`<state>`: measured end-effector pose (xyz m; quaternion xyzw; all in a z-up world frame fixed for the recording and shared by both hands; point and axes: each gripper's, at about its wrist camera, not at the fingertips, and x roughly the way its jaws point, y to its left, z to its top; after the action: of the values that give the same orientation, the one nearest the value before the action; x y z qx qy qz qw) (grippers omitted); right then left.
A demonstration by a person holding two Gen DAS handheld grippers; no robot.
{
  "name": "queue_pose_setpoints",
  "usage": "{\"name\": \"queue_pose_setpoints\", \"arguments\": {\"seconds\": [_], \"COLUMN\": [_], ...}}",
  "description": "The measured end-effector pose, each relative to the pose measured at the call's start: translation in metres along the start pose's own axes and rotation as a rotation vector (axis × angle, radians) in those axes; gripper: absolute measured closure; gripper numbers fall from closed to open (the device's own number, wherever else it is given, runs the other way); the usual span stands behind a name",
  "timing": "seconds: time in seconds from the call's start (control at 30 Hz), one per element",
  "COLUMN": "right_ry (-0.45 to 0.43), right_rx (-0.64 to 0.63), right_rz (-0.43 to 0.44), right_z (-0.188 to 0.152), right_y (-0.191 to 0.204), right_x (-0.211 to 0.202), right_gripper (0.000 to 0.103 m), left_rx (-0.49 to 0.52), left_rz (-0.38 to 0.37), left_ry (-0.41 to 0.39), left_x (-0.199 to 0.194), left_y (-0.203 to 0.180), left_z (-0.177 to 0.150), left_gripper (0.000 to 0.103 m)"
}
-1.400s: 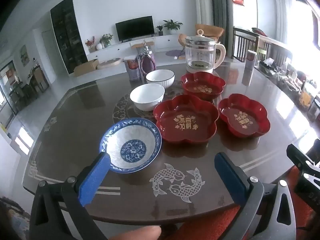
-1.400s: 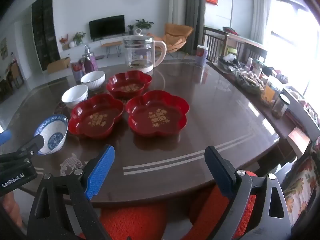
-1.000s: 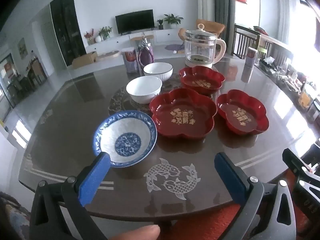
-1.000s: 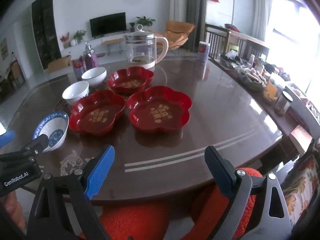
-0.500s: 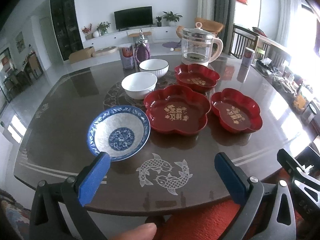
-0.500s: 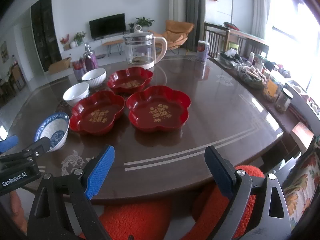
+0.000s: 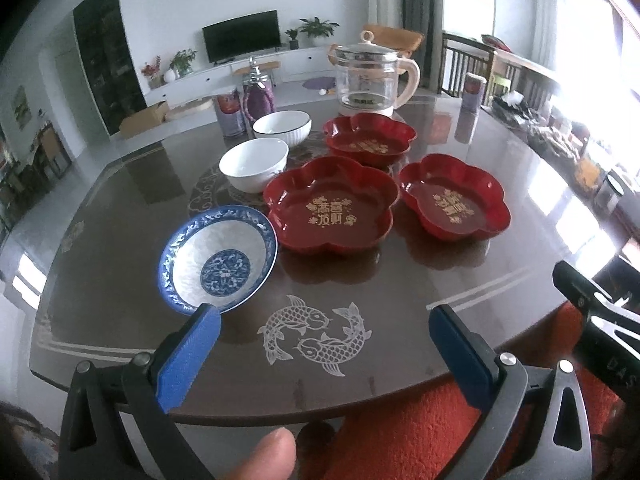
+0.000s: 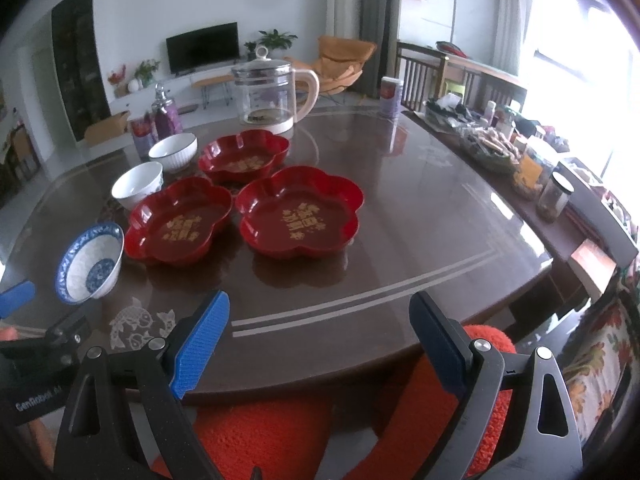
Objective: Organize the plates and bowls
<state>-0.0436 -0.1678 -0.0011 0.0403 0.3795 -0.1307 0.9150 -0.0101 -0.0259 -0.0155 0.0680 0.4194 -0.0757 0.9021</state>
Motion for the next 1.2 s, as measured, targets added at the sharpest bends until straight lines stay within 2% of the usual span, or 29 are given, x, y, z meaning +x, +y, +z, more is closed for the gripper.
{"name": "queue_pose_setpoints", "arguments": {"seconds": [0.2, 0.33, 0.53, 0.8, 0.87, 0.93, 1.03, 1.07, 1.2], "right_ry": [-0.002, -0.013, -0.045, -0.151, -0.172, -0.232, -0.369, -0.373, -0.267], "right_rx": [-0.005, -0.005, 0.003, 0.095, 0.111, 0.122, 0.039, 0.028, 0.028], "right_rz": [-0.009, -0.016, -0.011, 0.082, 0.113, 0.145, 0.132, 0.136, 0.242], "right_z": [-0.001, -0.003, -0.002, 0.003, 0.001, -0.001, -0.006, -0.007, -0.006], "right_y": [-0.003, -0.007, -0.009, -0.024, -0.026, -0.030, -0.026, -0.025, -0.025], "right_x": [-0.001, -0.004, -0.017, -0.049, -0.056, -0.070, -0.092, -0.093, -0.083], "right_gripper": [0.010, 0.010, 0.010, 0.010, 0.010, 0.009, 0.009, 0.009, 0.009], "left_rx": [0.026, 0.015, -0.002, 0.006, 0.017, 0.024, 0.025, 0.024, 0.021], "left_rz": [0.008, -0.027, 0.009, 0.059, 0.035, 0.003, -0.043, -0.049, -0.071], "left_ry": [-0.004, 0.006, -0.001, -0.059, -0.063, -0.074, -0.095, -0.098, -0.096], "left_x": [-0.005, -0.008, -0.013, -0.038, -0.044, -0.052, -0.065, -0.068, -0.070], "left_y": [-0.007, -0.005, 0.001, 0.004, 0.004, 0.003, 0.003, 0.003, 0.004], "left_z": [-0.004, -0.005, -0.007, -0.014, -0.016, -0.020, -0.024, -0.025, -0.015], "left_gripper": [0.000, 0.000, 0.000, 0.000, 0.000, 0.000, 0.000, 0.000, 0.000]}}
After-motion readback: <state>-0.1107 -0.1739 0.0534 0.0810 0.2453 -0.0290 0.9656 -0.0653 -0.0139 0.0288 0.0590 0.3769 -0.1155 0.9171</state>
